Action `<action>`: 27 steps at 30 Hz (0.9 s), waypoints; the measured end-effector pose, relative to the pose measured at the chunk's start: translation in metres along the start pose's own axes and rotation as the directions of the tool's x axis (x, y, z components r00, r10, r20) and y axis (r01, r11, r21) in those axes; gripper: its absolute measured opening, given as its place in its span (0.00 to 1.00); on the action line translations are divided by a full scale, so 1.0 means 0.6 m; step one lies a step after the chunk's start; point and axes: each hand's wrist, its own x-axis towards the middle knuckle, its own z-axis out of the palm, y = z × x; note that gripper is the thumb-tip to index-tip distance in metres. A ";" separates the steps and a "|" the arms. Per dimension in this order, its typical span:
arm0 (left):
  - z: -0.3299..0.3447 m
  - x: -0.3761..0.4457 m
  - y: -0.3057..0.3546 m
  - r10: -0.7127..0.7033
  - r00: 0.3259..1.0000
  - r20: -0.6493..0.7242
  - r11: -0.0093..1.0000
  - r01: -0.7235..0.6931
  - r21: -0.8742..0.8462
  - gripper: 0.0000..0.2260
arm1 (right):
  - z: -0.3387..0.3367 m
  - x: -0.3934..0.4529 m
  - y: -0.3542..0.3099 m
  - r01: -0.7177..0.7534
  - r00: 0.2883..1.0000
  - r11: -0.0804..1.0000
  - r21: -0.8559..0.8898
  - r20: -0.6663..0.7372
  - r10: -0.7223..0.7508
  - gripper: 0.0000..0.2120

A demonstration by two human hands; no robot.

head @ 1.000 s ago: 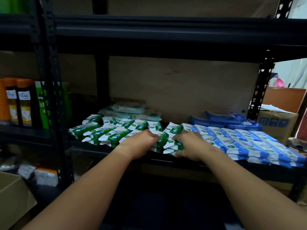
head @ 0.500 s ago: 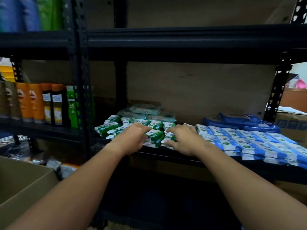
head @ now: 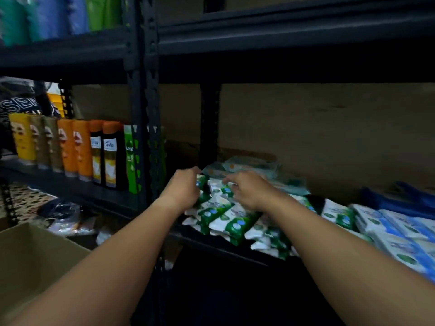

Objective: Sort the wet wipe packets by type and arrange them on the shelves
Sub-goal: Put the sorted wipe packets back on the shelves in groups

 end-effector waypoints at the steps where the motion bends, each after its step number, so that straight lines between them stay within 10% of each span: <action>1: 0.008 0.023 -0.003 -0.023 1.000 0.010 1.000 0.023 -0.013 0.19 | 0.005 0.033 0.004 0.006 1.000 1.000 -0.002 -0.001 -0.006 0.17; 14: 0.081 0.188 -0.043 -0.473 0.865 0.168 0.881 0.465 0.086 0.17 | 0.047 0.185 0.029 -0.109 0.980 0.993 0.048 0.173 0.099 0.10; 27: 0.077 0.193 -0.068 -0.482 0.842 0.242 0.854 0.514 -0.086 0.13 | 0.063 0.179 -0.011 -0.298 0.953 0.949 0.103 0.085 0.290 0.16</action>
